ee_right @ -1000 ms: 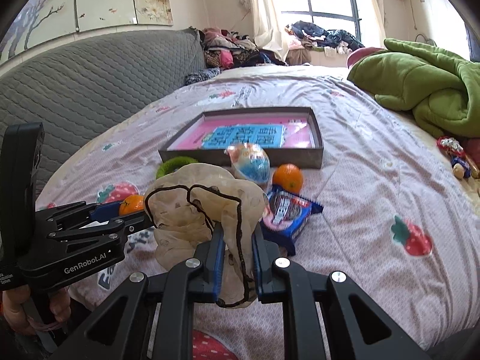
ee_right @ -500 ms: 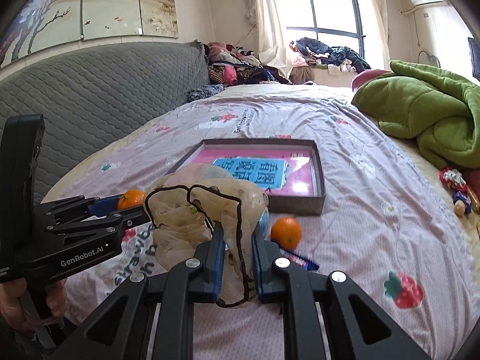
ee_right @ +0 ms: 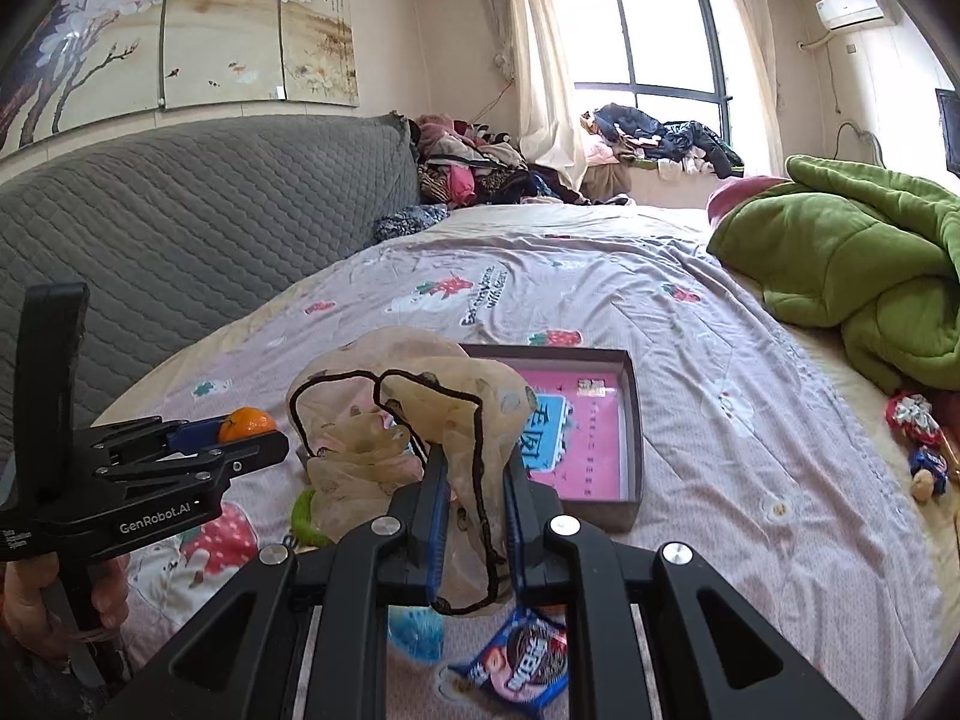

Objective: Organize objects
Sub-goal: 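Carry the orange in the left gripper over the tray while the right gripper carries the bag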

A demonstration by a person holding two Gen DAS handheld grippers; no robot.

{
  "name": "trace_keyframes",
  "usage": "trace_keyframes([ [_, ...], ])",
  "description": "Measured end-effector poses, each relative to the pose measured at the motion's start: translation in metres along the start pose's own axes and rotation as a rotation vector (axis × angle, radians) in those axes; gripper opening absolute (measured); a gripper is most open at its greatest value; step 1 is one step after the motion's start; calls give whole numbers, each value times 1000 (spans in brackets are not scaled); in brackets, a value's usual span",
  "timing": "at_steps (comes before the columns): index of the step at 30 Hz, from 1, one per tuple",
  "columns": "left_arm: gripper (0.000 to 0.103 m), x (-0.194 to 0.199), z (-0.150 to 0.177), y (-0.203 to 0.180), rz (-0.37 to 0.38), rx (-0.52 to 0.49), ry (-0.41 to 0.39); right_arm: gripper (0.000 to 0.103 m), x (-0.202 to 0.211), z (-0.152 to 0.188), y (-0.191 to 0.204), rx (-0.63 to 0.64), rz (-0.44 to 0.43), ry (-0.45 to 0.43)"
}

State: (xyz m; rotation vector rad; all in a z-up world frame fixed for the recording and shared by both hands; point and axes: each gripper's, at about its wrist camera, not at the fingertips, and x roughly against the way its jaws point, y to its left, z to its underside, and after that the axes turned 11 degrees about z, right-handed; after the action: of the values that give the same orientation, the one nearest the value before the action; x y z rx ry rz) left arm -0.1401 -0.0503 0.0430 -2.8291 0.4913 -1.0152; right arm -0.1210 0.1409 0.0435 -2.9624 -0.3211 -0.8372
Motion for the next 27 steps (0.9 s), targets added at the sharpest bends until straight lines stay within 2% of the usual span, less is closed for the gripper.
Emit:
trace_keyframes([
  [11,39,-24,-17,8,5,-2,14,17,-25,-11,-4,4,-4,17],
  [20,39,-49,-28,29,-27,23,22,17,-44,-28,-12,29,41,-1],
  [27,39,-67,-39,43,-13,33,9,17,-63,-36,-16,61,67,-1],
])
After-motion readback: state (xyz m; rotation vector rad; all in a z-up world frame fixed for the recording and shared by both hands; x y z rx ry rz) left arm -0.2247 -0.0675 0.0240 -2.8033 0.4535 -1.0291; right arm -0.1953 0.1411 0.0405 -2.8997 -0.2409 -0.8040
